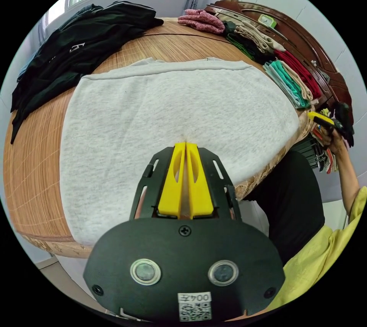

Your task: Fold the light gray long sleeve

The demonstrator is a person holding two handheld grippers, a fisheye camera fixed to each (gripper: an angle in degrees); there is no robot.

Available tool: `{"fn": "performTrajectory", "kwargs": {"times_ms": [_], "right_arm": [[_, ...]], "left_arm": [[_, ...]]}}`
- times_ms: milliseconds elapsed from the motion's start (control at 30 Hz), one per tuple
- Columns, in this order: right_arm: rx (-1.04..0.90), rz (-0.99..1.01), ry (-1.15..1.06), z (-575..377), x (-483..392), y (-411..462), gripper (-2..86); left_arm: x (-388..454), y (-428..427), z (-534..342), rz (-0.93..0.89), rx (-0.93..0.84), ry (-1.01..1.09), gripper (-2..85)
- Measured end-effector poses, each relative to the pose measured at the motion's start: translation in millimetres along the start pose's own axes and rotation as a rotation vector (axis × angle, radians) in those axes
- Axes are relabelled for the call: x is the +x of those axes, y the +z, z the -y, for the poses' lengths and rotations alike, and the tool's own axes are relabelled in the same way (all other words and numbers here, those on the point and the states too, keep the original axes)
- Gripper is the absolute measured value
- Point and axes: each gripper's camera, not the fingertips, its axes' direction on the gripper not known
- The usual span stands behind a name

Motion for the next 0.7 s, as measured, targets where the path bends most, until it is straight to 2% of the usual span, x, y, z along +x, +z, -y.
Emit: {"fn": "performTrajectory", "kwargs": {"times_ms": [67,167,233,267,333,467,567,600,700], "right_arm": [[-0.035,0.048,-0.016,12.1,-22.5,26.0,10.5],[-0.129,-0.017,-0.067,27.8,-55.6,71.1,11.3],[-0.271,-0.235,-0.079,31.0,-61.3,111.5,11.2],[-0.316,-0.248,-0.069,29.9,-58.7,120.9,11.4],[-0.272,-0.143,0.107,34.5,-42.9,112.9,11.5],[-0.112,-0.083,0.215,31.0,-37.2,78.6,10.6],[-0.181,-0.129,0.233,20.7,-33.5,93.5,10.6],[-0.273,-0.150,0.245,14.7,-28.8,111.0,10.5],[-0.216,-0.152,0.250,1.8,-23.3,118.3,10.2]], "left_arm": [[2.1,0.2,-2.8,0.001,0.000,-0.008,0.2],[4.4,0.4,-8.6,0.000,0.004,-0.017,0.2],[7.1,0.9,-13.3,0.010,0.006,-0.008,0.2],[7.6,1.0,-14.6,0.011,0.007,-0.006,0.3],[7.4,1.2,-20.6,0.011,0.013,-0.010,0.3],[7.4,-4.2,-25.3,0.023,-0.007,0.000,0.3],[10.7,-13.7,-35.0,0.067,-0.008,0.008,0.6],[10.6,-21.1,-41.0,0.088,0.017,0.009,0.7],[-1.0,-50.1,-63.1,0.107,0.090,-0.023,1.0]]}}
